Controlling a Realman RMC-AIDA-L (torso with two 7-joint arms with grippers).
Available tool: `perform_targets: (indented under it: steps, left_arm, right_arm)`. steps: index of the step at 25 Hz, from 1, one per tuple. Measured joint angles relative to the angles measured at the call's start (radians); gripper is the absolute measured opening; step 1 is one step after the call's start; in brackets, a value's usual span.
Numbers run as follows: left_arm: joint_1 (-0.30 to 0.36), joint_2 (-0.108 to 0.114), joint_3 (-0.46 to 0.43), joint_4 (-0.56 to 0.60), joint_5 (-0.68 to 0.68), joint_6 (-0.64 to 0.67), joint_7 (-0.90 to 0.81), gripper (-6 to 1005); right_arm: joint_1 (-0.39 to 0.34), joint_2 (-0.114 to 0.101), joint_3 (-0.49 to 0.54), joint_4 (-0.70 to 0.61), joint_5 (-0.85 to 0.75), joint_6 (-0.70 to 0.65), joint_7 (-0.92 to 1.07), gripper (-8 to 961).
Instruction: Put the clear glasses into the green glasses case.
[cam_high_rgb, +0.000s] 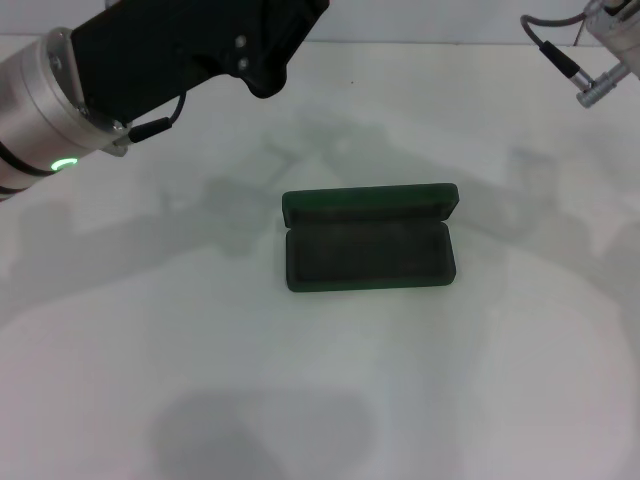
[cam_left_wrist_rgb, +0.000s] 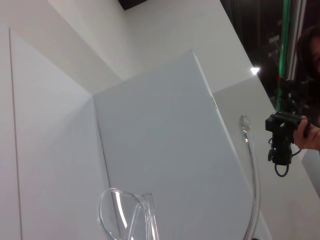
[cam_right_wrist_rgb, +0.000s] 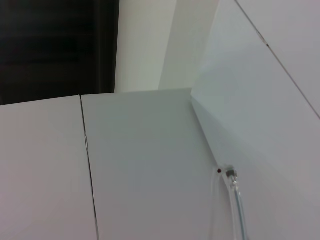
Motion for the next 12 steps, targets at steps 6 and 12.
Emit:
perform_targets:
  steps: [6, 12]
  left_arm:
    - [0.0, 0.0, 0.0, 0.0, 0.0, 0.001, -0.003, 22]
    - [-0.002, 0.001, 0.0, 0.0, 0.004, 0.001, -0.007, 22]
  right_arm:
    - [0.0, 0.0, -0.012, 0.005, -0.002, -0.003, 0.0, 90]
    - [0.007, -0.003, -0.038, 0.013, -0.004, -0.004, 0.0, 90]
